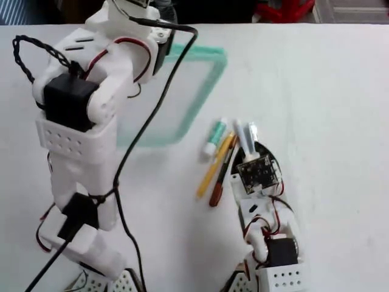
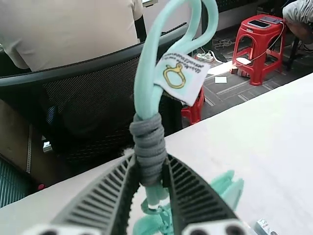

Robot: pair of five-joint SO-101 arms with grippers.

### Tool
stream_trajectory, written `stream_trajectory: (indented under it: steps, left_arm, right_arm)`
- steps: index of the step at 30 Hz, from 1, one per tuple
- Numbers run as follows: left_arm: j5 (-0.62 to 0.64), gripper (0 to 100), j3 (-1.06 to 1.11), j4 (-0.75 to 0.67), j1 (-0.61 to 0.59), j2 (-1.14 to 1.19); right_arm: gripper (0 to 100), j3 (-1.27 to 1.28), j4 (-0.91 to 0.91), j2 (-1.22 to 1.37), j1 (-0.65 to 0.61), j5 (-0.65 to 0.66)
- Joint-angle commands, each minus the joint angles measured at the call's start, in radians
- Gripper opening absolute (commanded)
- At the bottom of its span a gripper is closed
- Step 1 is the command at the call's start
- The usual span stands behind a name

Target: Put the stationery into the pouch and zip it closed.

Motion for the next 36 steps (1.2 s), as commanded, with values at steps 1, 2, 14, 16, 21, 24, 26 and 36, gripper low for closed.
stream_trajectory:
  steps: [1,2,14,16,21,24,26,36]
  left_arm:
    - [0.0,2,-0.051,0.009,0.036,-0.045]
    - [0.0,2,-0.051,0.021,0.039,-0.045]
    - [-0.008,2,-0.043,0.204,-0.084,-0.042]
    - [-0.008,2,-0.041,0.235,-0.128,-0.036]
    - [-0.008,2,0.032,0.253,-0.228,-0.024]
    - [-0.009,2,0.101,0.245,-0.243,-0.022]
    - [-0.009,2,0.146,0.222,-0.248,-0.025]
    - [-0.008,2,0.345,0.049,-0.314,-0.024]
  right_arm:
    - [11.5,0.009,-0.004,-0.004,-0.002,0.014]
    - [11.5,0.009,-0.004,-0.004,-0.002,0.014]
    - [11.5,0.009,-0.004,-0.004,-0.002,0.014]
    - [11.5,0.009,-0.004,-0.004,-0.002,0.014]
    - [11.5,0.009,-0.004,-0.004,-0.005,0.014]
    - [11.5,0.009,-0.004,-0.004,-0.008,0.014]
    - [11.5,0.009,-0.013,-0.005,-0.022,0.014]
    - [13.8,-0.084,-0.09,-0.002,-0.028,-0.011]
